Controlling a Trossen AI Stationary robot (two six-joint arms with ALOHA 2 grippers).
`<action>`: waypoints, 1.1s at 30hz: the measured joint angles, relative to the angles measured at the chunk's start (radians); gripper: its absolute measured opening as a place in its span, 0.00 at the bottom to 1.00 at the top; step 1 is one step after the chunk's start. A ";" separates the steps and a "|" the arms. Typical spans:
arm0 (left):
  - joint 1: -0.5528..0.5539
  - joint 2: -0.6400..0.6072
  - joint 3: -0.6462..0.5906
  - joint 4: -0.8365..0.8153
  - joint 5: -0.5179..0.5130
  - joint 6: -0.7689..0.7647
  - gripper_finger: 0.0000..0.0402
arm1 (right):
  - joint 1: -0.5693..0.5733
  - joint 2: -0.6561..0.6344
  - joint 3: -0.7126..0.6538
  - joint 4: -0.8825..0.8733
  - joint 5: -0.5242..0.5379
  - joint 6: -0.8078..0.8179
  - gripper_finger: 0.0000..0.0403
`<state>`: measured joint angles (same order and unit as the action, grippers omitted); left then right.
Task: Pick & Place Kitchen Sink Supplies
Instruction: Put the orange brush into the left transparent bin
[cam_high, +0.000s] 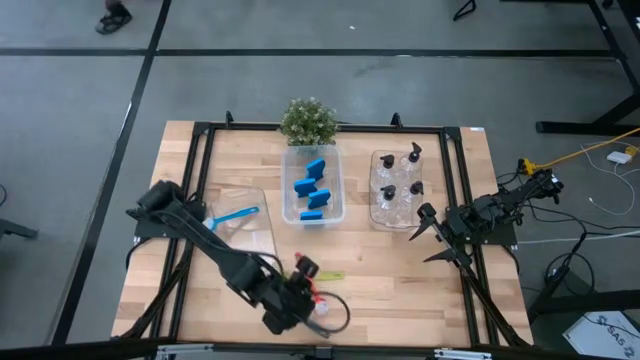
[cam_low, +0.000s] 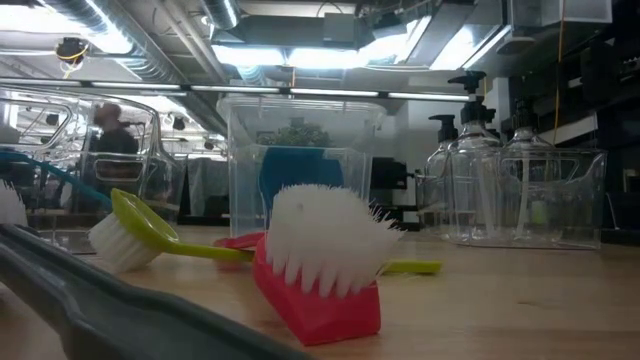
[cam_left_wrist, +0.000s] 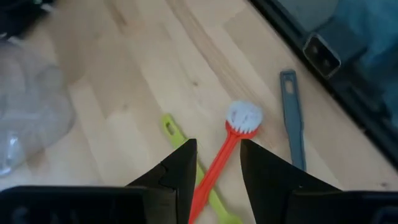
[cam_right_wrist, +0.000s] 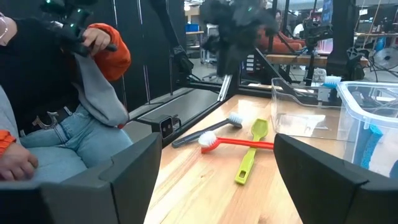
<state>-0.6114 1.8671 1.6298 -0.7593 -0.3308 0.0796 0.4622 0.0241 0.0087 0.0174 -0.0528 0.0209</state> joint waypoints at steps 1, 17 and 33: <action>0.000 0.020 0.008 -0.001 0.001 0.020 0.29 | 0.000 0.000 0.000 0.000 0.000 -0.001 0.77; 0.042 0.164 0.021 0.001 0.068 0.098 0.29 | 0.000 0.000 0.000 0.000 0.000 -0.002 0.77; 0.106 0.235 0.020 0.000 0.193 0.133 0.29 | 0.000 0.000 0.000 0.000 0.000 -0.002 0.77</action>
<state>-0.5056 2.1026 1.6501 -0.7590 -0.1377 0.2124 0.4625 0.0239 0.0090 0.0174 -0.0528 0.0194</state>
